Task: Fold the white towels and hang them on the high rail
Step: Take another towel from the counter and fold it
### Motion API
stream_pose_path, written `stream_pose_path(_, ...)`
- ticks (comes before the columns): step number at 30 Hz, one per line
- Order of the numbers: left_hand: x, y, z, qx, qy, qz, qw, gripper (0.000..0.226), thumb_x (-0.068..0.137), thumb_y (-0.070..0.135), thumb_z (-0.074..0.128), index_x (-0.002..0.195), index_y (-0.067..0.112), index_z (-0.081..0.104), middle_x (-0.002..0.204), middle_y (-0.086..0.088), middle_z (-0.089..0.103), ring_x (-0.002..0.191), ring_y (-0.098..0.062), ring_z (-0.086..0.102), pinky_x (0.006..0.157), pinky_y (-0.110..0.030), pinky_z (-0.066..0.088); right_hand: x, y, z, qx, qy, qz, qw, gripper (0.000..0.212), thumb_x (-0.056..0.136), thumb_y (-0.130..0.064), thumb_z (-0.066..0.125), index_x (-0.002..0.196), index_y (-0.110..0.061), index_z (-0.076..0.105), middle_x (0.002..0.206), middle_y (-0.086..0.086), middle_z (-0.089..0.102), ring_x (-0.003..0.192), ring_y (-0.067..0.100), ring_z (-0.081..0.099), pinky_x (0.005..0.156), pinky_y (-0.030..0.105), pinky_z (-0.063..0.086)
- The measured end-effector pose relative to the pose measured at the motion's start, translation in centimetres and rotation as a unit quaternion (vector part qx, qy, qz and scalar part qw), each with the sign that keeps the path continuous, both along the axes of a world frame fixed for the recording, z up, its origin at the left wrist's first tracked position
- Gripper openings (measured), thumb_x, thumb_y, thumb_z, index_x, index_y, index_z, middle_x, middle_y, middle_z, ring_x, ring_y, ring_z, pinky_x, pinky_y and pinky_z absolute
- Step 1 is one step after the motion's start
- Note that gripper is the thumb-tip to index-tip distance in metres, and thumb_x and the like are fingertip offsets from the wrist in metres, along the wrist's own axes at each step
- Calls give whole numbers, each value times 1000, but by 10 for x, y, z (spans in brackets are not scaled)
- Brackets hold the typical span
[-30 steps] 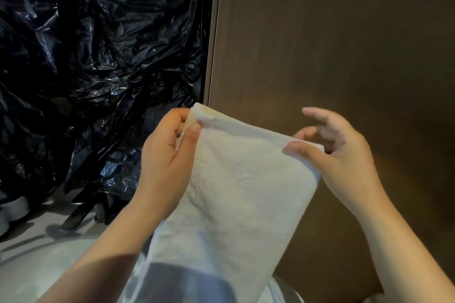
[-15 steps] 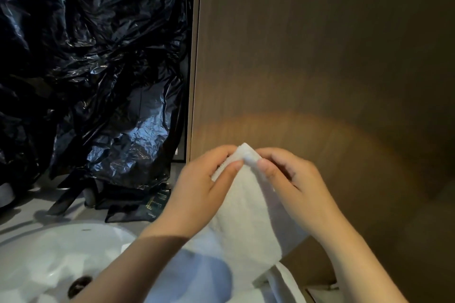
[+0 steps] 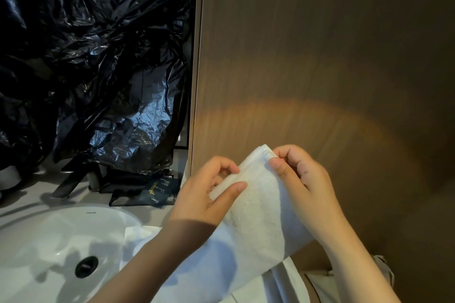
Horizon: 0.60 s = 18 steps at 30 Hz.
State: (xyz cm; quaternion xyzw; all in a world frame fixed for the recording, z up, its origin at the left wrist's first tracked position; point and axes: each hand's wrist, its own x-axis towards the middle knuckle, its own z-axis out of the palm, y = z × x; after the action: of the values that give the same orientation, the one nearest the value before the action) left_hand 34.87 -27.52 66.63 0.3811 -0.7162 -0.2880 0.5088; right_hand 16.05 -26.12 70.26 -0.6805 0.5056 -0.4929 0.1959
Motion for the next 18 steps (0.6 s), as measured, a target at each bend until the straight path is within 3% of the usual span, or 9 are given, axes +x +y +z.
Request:
stream_pose_path(7, 12, 2, -16, 42, -20, 19, 999, 12, 80, 42, 67, 79, 31, 64, 83, 20, 60, 81, -1, 57, 68, -8, 37, 3, 1, -2, -3, -28, -15, 999, 21, 88, -43, 52, 88, -24, 62, 78, -12, 61, 75, 9, 59, 63, 12, 46)
stream_pose_path(12, 30, -3, -36, 80, -62, -9, 995, 11, 85, 29, 70, 74, 27, 72, 84, 14, 65, 87, -8, 61, 78, -18, 44, -1, 3, -2, -21, -39, -50, 998, 18, 89, -42, 51, 88, -27, 60, 79, -12, 60, 74, 7, 57, 62, 11, 45)
stream_pose_path(18, 41, -6, -68, -9, -189, -23, 982, 32, 93, 35, 55, 80, 8, 69, 83, 0, 59, 77, -17, 57, 73, -32, 46, -7, 0, -10, -17, -31, -83, 996, 14, 97, -30, 53, 86, -24, 59, 78, -9, 58, 67, 2, 52, 58, 10, 42)
